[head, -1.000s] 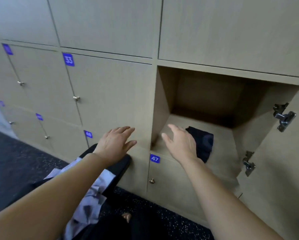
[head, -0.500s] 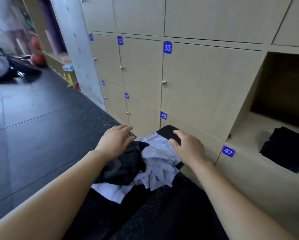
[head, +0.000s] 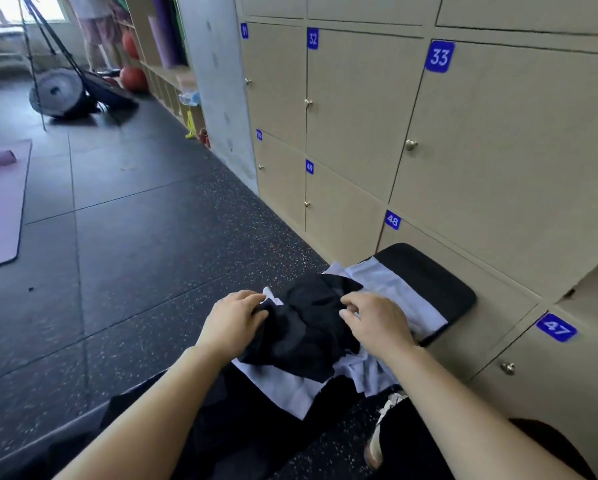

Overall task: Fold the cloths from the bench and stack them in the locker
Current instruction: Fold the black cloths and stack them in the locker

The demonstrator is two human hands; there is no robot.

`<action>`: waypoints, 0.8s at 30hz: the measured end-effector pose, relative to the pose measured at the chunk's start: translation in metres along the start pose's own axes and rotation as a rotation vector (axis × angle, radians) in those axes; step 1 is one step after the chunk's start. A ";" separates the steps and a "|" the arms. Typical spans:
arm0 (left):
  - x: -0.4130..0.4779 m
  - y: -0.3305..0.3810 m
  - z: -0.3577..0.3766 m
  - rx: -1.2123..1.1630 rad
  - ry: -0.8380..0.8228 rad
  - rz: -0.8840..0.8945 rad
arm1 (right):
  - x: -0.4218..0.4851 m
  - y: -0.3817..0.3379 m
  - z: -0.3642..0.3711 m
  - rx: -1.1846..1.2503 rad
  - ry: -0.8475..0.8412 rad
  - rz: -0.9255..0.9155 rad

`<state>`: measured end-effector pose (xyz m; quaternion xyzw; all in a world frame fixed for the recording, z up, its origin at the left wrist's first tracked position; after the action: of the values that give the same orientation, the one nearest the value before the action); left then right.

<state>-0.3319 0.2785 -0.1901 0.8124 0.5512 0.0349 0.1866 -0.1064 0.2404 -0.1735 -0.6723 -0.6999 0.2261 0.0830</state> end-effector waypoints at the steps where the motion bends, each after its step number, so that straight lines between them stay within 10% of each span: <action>1: 0.000 -0.006 0.002 -0.016 0.000 -0.009 | 0.006 -0.008 0.005 -0.007 -0.011 -0.024; 18: -0.009 -0.045 0.044 -0.078 -0.031 -0.056 | 0.072 -0.070 0.088 -0.186 -0.278 -0.062; 24: -0.004 -0.045 0.047 -0.040 -0.099 -0.044 | 0.065 -0.051 0.053 0.358 -0.267 0.015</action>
<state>-0.3609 0.2768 -0.2488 0.7969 0.5584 0.0015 0.2304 -0.1799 0.2935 -0.2110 -0.6160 -0.6485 0.4345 0.1058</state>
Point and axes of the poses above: each hand's wrist, its own x-axis towards the middle knuckle, its own z-axis out of the palm, y = z × x, the point moved 9 cm from there along x, towards the middle knuckle, and after that the axes turned 15 degrees about -y, right-handed, at the moved point
